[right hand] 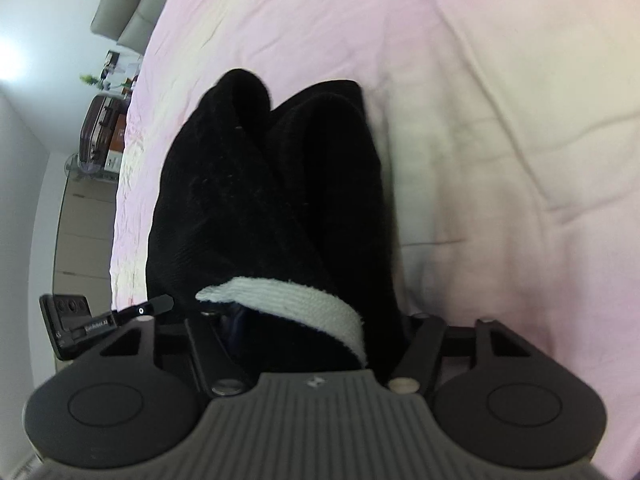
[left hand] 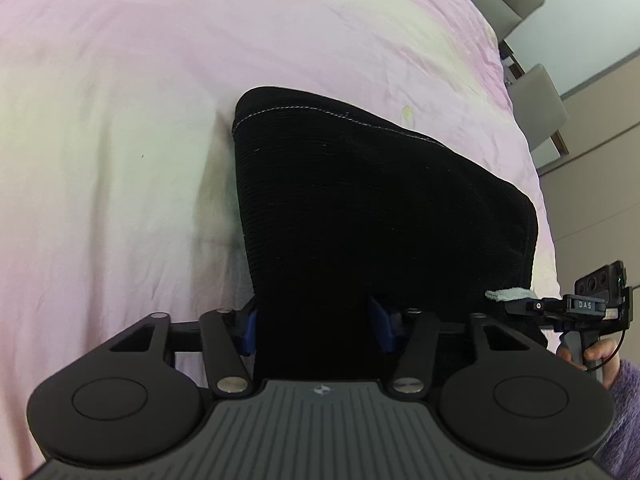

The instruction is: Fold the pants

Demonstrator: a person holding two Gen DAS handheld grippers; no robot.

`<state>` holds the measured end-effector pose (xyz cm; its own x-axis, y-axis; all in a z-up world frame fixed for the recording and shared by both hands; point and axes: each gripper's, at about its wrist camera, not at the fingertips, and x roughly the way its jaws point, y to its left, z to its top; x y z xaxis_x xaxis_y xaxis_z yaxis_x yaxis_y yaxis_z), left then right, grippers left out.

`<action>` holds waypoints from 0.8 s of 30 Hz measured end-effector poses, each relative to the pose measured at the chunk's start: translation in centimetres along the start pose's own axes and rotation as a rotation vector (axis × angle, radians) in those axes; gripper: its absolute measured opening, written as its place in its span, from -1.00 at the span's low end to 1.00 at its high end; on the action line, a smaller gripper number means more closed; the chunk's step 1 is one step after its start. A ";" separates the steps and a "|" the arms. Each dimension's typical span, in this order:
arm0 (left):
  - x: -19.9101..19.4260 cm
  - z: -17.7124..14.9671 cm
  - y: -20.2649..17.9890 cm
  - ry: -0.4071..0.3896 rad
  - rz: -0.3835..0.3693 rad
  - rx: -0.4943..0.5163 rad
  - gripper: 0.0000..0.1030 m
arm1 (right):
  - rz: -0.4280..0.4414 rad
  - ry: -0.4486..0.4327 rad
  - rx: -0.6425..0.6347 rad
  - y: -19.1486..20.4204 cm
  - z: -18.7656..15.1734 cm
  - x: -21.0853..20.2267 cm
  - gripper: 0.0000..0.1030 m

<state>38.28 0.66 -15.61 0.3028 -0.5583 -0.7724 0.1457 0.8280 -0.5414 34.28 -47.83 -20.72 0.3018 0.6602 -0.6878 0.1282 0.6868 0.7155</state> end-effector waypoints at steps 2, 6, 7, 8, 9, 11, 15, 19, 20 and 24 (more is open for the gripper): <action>-0.6 -0.1 -0.3 -0.008 0.001 0.016 -0.10 | -0.023 -0.012 -0.021 1.0 -0.1 -0.3 0.00; -2.0 -0.2 -0.5 -0.032 -0.005 0.021 -0.28 | -0.063 -0.051 -0.069 3.8 -0.7 -1.7 -0.13; -2.4 -0.3 -0.6 -0.038 -0.010 0.023 -0.31 | -0.069 -0.060 -0.078 4.5 -0.8 -2.1 -0.15; -2.9 -0.3 -0.7 -0.042 -0.015 0.027 -0.37 | -0.076 -0.069 -0.088 5.2 -1.0 -2.5 -0.16; -3.6 -0.3 -0.7 -0.044 -0.018 0.033 -0.42 | -0.082 -0.078 -0.098 6.1 -1.2 -2.8 -0.17; -4.7 -0.2 -1.3 -0.045 -0.010 0.057 -0.46 | -0.085 -0.085 -0.116 7.7 -1.8 -3.7 -0.19; -7.7 0.0 -1.5 -0.062 0.017 0.092 -0.46 | -0.080 -0.080 -0.151 12.1 -3.0 -3.9 -0.20; -12.0 0.3 -0.4 -0.091 0.056 0.110 -0.47 | -0.049 -0.071 -0.182 16.9 -4.3 -2.8 -0.20; -13.0 0.3 0.0 -0.099 0.068 0.113 -0.46 | -0.042 -0.066 -0.193 18.1 -4.7 -2.2 -0.20; -17.7 0.5 2.2 -0.130 0.145 0.129 -0.46 | 0.003 -0.052 -0.212 22.9 -6.2 1.1 -0.20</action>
<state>33.67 12.36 -3.00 0.4474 -0.4283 -0.7852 0.2081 0.9036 -0.3743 31.68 -29.46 -5.89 0.3507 0.6499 -0.6743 -0.0724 0.7367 0.6724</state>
